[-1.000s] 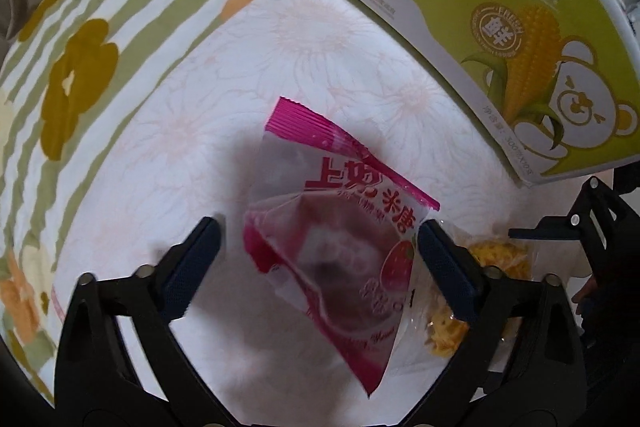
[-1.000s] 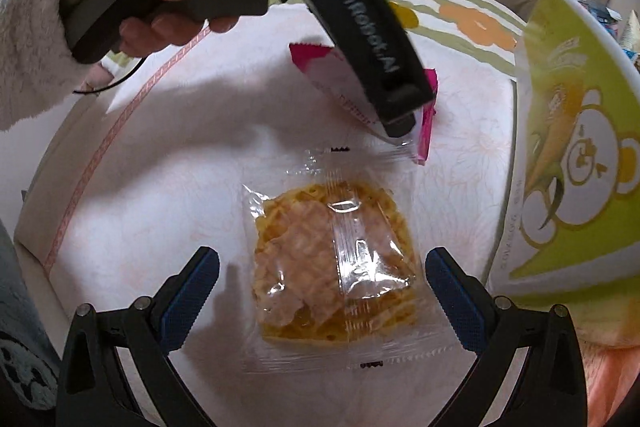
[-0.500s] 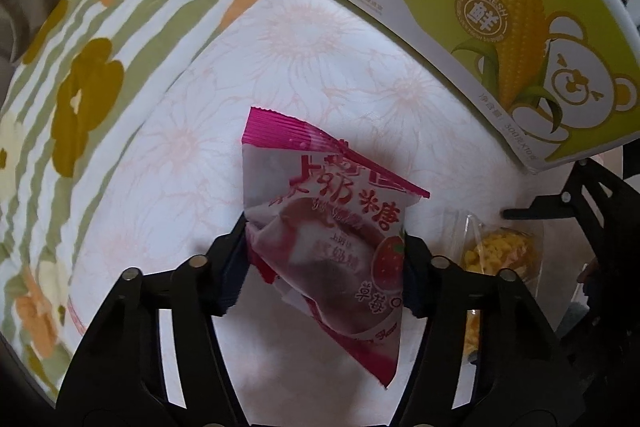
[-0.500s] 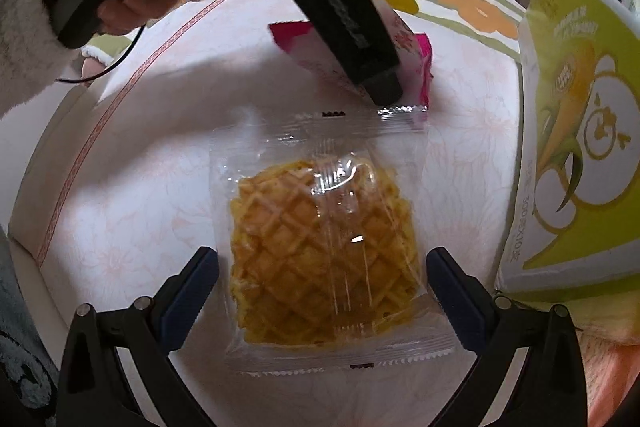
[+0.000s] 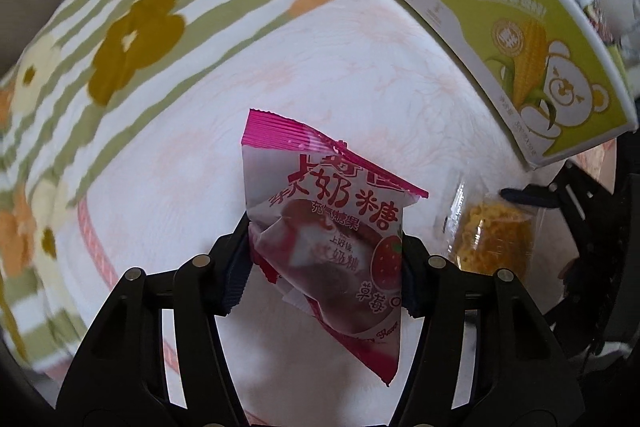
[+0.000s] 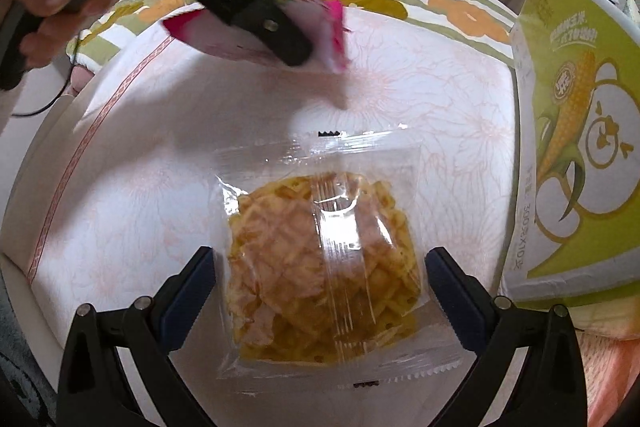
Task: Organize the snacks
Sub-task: 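Grasp the pink milk-candy bag with the left tool while the right tool grasps the waffle, then carry the pink candy bag and waffle over the box and open both tools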
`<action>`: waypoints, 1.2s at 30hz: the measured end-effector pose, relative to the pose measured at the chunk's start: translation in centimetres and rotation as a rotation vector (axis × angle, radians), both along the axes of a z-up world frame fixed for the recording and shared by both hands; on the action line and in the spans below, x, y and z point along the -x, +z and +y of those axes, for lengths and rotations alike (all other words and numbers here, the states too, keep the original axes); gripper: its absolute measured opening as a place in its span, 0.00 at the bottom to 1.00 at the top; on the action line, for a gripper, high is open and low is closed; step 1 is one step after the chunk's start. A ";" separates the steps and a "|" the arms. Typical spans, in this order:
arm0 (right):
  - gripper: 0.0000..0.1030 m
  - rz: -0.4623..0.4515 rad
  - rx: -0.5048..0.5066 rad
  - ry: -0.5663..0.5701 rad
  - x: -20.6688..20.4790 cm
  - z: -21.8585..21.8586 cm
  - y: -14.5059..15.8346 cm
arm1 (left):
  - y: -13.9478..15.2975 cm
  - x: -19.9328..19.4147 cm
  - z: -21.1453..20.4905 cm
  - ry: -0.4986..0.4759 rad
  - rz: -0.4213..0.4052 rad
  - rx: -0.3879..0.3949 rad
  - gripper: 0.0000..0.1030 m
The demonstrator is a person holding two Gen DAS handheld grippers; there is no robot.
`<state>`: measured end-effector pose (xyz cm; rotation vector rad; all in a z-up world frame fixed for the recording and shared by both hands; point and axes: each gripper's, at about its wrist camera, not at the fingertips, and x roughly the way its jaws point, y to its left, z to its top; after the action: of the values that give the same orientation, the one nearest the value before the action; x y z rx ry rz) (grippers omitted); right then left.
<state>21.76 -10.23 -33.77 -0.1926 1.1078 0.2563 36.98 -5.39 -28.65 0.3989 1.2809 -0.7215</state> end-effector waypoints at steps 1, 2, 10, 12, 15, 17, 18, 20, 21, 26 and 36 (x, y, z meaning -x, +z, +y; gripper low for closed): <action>0.82 -0.006 -0.001 -0.002 0.1 0.0 0.2 | 0.1 0.1 0.6 0.019 0.003 0.009 0.54; 0.77 -0.006 -0.003 -0.003 0.0 0.1 0.4 | 0.1 0.1 1.2 0.038 0.006 0.015 0.54; 0.72 -0.054 -0.044 -0.055 0.7 1.0 4.6 | 3.3 0.9 4.1 0.136 -0.012 0.094 0.53; 0.72 -0.082 -0.066 -0.081 0.8 0.6 6.6 | 5.0 1.1 4.5 0.161 -0.030 0.111 0.53; 0.72 -0.132 -0.099 -0.127 1.1 -0.2 10.2 | 8.2 1.6 4.8 0.197 -0.062 0.152 0.53; 0.72 -0.165 -0.114 -0.165 2.3 -0.8 13.0 | 10.3 2.0 4.5 0.202 -0.091 0.183 0.53; 0.72 -0.181 -0.121 -0.182 2.5 -1.2 14.2 | 11.0 2.0 4.3 0.202 -0.103 0.190 0.53; 0.72 -0.215 -0.138 -0.219 3.3 -2.3 16.7 | 12.9 2.6 3.7 0.202 -0.136 0.208 0.53; 0.72 -0.227 -0.145 -0.238 3.7 -3.1 17.7 | 13.8 2.9 3.3 0.201 -0.146 0.218 0.53; 0.72 -0.269 -0.169 -0.338 5.8 -8.4 21.4 | 16.8 4.0 0.1 0.199 -0.180 0.270 0.53; 0.72 -0.280 -0.160 -0.360 6.3 -20.3 23.5 | 19.0 6.6 -12.0 0.227 -0.179 0.344 0.53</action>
<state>15.49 -30.52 -10.26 0.1129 0.8209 -0.0062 30.35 -17.36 -9.61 0.0351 0.9908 -0.6806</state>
